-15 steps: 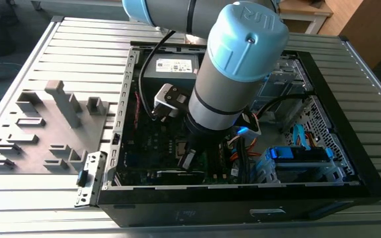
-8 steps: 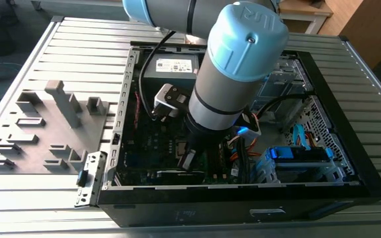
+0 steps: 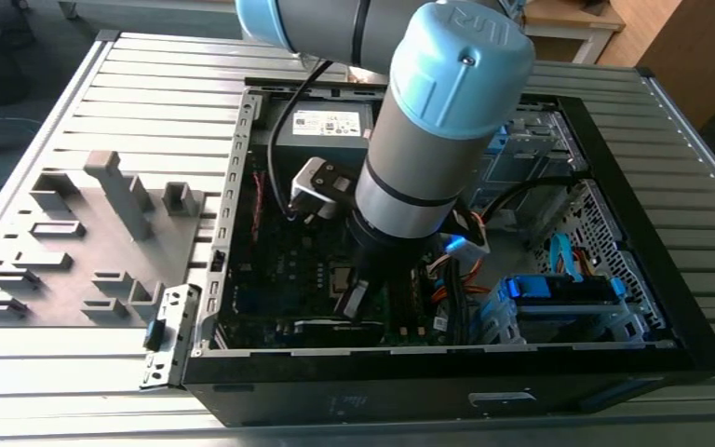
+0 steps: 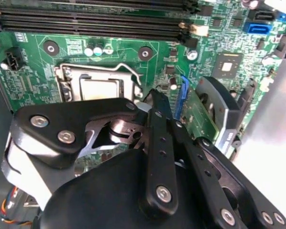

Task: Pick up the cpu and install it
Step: 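Install the first cpu locking lever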

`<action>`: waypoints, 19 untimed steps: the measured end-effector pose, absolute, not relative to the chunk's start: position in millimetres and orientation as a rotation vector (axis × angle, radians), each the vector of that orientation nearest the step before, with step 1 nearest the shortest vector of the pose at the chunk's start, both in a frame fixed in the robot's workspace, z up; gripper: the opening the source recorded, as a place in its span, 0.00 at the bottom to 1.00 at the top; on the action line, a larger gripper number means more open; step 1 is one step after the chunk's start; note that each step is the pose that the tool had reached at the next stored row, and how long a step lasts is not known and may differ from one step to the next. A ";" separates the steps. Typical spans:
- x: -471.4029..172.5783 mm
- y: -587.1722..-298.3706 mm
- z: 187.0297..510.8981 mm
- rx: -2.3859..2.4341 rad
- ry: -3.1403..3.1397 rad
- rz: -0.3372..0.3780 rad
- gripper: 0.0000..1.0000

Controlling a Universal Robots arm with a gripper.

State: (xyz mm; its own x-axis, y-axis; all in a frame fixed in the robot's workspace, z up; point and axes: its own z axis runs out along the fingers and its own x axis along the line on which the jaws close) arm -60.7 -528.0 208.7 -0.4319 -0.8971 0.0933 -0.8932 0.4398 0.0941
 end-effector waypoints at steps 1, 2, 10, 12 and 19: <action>-60.7 -527.5 208.0 1.597 -2.554 -0.046 0.11; -60.7 -527.2 206.8 1.597 -2.553 -0.045 0.11; -60.4 -525.4 200.1 1.591 -2.552 -0.036 0.11; -59.7 -525.1 199.9 1.591 -2.553 -0.036 0.11; -55.9 -522.8 199.1 1.590 -2.553 -0.036 0.11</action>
